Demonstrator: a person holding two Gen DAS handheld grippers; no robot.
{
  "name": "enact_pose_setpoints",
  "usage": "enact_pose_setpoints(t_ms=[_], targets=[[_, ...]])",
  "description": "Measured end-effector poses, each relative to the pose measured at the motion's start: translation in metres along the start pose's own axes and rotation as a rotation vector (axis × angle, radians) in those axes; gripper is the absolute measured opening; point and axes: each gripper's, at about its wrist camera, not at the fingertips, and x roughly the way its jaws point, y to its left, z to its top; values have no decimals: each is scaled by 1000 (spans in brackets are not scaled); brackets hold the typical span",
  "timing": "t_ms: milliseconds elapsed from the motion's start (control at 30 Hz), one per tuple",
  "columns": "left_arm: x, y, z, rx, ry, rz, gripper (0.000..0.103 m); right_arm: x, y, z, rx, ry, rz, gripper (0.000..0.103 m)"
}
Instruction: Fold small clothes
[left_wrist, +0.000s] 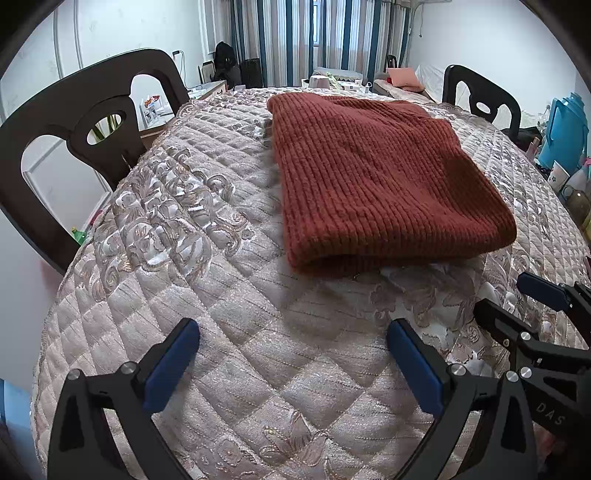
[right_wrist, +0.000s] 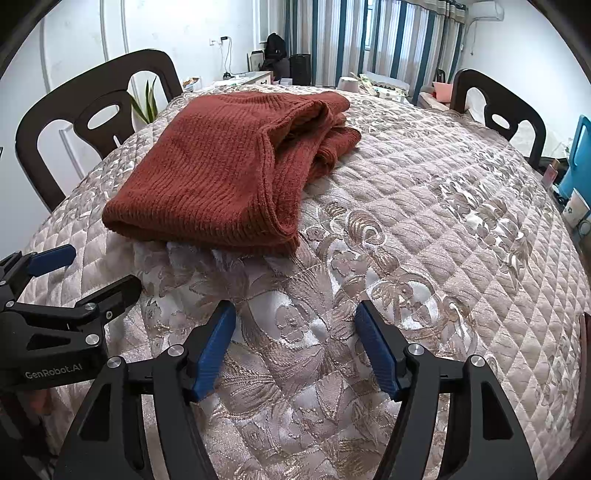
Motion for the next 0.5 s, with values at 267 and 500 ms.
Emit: enact_pose_setpoints(t_ms=[267,500], targets=[[0,0,0,0,0,0,103,-1,0,0,0,0,-1,68],[-1,1,0,0,0,0,103,-1,0,-1,1,0,-2,68]])
